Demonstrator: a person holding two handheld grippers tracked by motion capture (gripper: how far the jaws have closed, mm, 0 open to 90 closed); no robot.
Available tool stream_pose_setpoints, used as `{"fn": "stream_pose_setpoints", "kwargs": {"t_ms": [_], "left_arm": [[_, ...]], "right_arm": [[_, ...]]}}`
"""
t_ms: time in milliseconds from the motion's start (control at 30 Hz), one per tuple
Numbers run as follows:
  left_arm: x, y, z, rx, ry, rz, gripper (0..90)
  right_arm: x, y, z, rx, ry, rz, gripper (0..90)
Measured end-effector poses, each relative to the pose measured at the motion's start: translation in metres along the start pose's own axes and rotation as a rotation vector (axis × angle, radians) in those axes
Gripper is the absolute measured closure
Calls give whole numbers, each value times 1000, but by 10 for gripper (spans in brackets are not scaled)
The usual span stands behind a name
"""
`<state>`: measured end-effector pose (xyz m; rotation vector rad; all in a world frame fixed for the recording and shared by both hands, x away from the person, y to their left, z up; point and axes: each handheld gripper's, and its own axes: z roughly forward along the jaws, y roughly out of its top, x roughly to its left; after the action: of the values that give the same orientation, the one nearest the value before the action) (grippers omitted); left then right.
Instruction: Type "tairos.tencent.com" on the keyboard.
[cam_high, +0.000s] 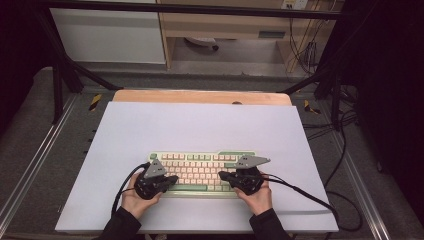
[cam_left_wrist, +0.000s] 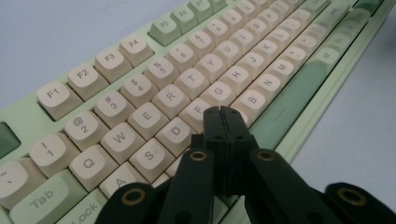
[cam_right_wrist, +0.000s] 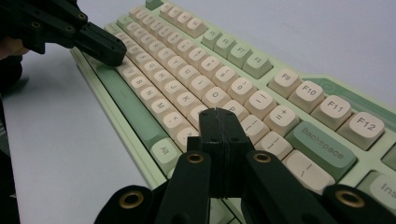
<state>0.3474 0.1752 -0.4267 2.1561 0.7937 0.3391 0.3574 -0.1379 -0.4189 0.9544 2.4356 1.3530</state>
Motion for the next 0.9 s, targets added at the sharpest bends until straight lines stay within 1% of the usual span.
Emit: {"fn": "stream_pose_setpoints", "kwargs": {"t_ms": [300,533,733,900], "left_arm": [[5,2,-9,-22,15,-15,900],[10,6,-15,-29,31,-24,899],[13,10,-14,-34,37,-25,899],[16,12,-10,-27,42,-30,899]], "right_arm": [[0,-1,1,5,4,-2,900],[0,-1,2,7,6,-3,900],[0,-1,2,7,7,-2,900],[0,-1,2,9,6,-4,900]]}}
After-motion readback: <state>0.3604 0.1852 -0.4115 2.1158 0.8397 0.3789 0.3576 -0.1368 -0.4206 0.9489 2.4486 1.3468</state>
